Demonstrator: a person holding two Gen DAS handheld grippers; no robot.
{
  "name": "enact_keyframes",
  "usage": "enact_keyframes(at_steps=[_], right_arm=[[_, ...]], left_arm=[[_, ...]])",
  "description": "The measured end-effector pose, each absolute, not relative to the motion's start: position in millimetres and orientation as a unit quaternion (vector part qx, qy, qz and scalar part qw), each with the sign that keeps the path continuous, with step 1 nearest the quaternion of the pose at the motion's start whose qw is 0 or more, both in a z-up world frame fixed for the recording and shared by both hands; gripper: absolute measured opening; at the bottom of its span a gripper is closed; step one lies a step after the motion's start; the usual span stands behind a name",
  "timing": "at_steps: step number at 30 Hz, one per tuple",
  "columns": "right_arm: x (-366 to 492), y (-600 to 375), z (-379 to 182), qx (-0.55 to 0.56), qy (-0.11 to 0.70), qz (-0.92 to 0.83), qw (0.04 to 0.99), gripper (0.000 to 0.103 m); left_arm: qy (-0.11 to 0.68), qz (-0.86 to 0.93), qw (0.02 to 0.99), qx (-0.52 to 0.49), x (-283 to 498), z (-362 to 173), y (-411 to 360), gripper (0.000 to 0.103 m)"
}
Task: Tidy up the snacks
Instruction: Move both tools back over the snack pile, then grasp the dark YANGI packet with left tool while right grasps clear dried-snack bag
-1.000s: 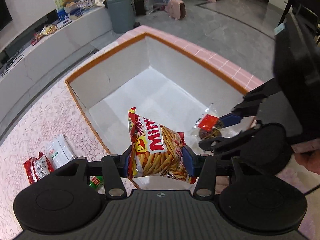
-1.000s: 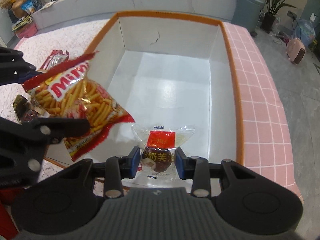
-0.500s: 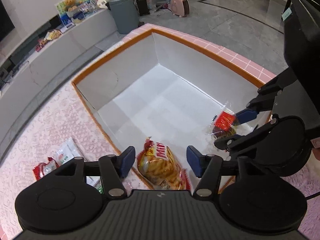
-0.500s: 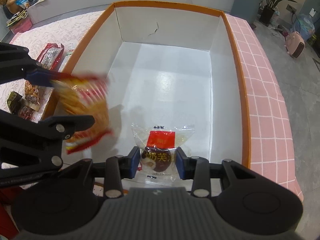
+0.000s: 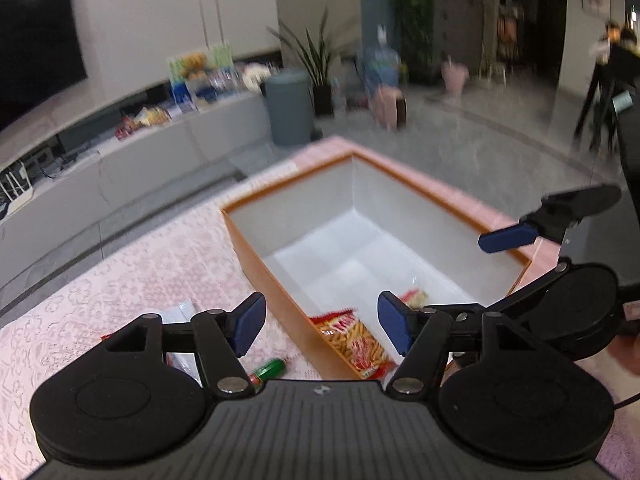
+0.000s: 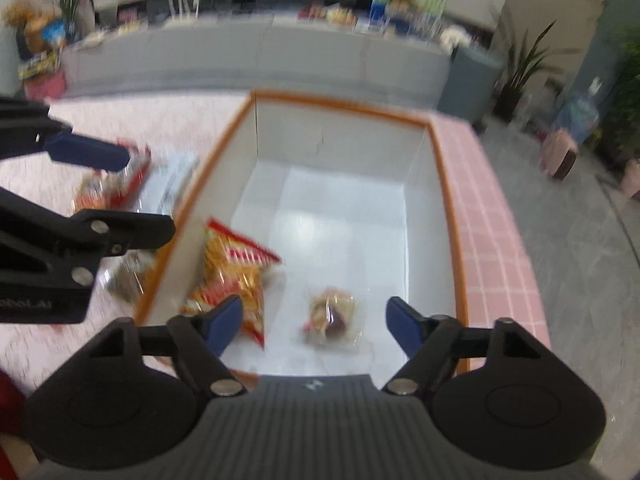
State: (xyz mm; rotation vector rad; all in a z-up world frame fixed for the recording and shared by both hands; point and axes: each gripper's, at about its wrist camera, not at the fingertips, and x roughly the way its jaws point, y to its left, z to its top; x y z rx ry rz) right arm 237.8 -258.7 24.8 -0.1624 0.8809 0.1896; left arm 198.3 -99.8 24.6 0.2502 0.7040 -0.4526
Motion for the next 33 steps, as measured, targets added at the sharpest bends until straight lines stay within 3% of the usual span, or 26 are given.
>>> enact_keyframes(at_steps=[10, 16, 22, 33], right_arm=[[199, -206, 38, -0.007, 0.331, 0.091, 0.939, 0.080], [180, -164, 33, 0.004, 0.303, 0.093, 0.948, 0.080], [161, -131, 19, -0.011, 0.280, 0.108, 0.954, 0.080], [161, -93, -8, -0.043, 0.313, 0.146, 0.937, 0.080]], left_arm=[[0.268, -0.132, 0.952, 0.070, 155, 32, -39, 0.077], [0.248, -0.076, 0.966, -0.014, 137, 24, 10, 0.077], [0.272, -0.046, 0.961, -0.034, 123, 5, 46, 0.075], [0.325, -0.013, 0.944, -0.047, 103, -31, 78, 0.071]])
